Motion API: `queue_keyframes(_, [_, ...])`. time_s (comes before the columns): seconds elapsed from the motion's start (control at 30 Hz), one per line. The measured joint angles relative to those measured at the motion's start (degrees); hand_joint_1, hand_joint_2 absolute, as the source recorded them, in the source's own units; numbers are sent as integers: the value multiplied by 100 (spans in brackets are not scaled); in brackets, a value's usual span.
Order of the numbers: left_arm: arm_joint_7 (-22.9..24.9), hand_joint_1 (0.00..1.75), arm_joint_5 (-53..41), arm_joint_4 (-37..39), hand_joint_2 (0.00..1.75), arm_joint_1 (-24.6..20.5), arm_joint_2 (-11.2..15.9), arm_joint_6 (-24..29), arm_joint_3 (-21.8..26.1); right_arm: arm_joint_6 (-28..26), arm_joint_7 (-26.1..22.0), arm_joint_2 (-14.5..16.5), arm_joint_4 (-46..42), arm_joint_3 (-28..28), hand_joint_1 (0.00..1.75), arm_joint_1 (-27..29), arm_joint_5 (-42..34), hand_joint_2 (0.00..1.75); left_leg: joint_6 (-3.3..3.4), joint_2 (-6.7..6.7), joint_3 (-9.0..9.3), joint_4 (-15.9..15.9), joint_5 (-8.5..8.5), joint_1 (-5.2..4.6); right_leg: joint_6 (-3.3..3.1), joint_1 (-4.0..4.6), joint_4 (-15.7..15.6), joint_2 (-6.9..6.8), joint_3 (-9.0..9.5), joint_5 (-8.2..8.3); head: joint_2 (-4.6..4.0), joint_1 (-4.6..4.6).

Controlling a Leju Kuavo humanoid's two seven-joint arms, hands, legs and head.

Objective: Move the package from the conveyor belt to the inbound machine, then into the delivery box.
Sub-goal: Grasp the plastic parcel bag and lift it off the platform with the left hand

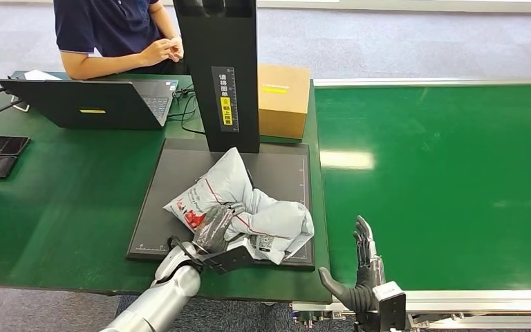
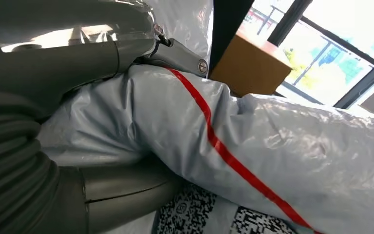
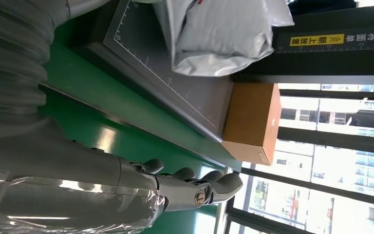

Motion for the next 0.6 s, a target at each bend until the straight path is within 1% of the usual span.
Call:
queue_keyframes(0.1, [-182,175,261,-158,175,65,2,150,119,0,0,0,37,-2,0,-2,14,175,0,0,-4,0,0,0,-1,1,0,1,-6,0,0,0])
queue_keyframes(0.23, [-431,175,913,-647,175,306,20,331,379,9,0,2,74,-4,0,-6,52,175,-3,0,-19,0,3,0,-4,3,1,2,-25,3,0,0])
queue_keyframes(0.37, [-464,175,1291,-1284,175,598,76,621,648,65,0,21,130,-5,0,-36,99,175,-4,1,-38,1,4,0,-5,4,2,2,-44,3,0,1])
queue_keyframes(0.6, [-467,175,1522,-2297,175,1056,147,1143,1238,70,0,46,230,20,0,-150,145,175,-4,1,-66,0,3,0,-5,4,2,2,-71,1,0,0])
